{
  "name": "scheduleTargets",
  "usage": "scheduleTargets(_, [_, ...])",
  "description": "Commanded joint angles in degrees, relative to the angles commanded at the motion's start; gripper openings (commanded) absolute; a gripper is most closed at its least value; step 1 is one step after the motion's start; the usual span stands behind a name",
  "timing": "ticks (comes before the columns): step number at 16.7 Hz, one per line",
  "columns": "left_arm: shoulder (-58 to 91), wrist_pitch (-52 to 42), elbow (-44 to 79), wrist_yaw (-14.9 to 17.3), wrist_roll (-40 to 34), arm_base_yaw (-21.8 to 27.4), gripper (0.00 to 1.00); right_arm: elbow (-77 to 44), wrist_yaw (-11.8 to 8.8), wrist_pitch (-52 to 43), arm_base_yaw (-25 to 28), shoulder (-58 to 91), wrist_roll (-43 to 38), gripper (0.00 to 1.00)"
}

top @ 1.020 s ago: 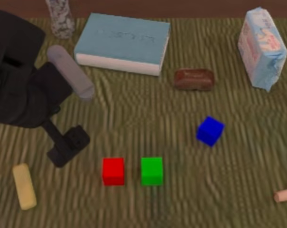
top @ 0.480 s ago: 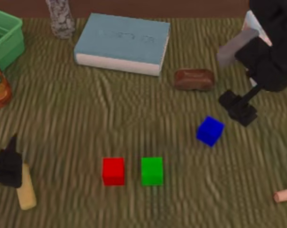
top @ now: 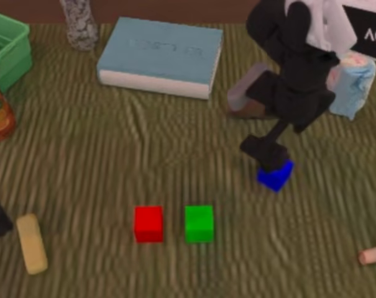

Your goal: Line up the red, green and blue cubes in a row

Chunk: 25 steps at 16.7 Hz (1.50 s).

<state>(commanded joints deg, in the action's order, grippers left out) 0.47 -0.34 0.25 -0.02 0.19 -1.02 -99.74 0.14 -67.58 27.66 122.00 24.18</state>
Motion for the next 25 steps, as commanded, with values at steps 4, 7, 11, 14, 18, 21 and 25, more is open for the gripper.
scheduleTargets(4, [-0.5,0.3,-0.3,0.0,-0.2,-0.1,1.0,-0.5,0.0,-0.2,0.1,0.4,0.1,1.0])
scheduleTargets(7, [-0.5,0.3,-0.3,0.0,-0.2,-0.1,1.0,0.5,0.0,0.8,-0.1,0.6,0.1,1.0])
scheduleTargets(11, [-0.5,0.3,-0.3,0.0,-0.2,-0.1,1.0,5.7,0.0,9.0,0.1,3.2,0.0,1.0])
scheduleTargets(14, [-0.5,0.3,-0.3,0.0,-0.2,-0.1,1.0,9.4,0.0,14.7,0.2,5.1,-0.1,1.0])
scheduleTargets(18, [-0.5,0.3,-0.3,0.0,-0.2,-0.1,1.0,10.1,0.0,15.5,0.2,5.6,-0.1,1.0])
scheduleTargets(21, [-0.5,0.3,-0.3,0.0,-0.2,-0.1,1.0,10.1,0.0,15.5,0.2,5.6,-0.1,0.85])
scheduleTargets(25, [-0.5,0.3,-0.3,0.0,-0.2,-0.1,1.0,10.1,0.0,15.5,0.2,5.6,-0.1,0.55])
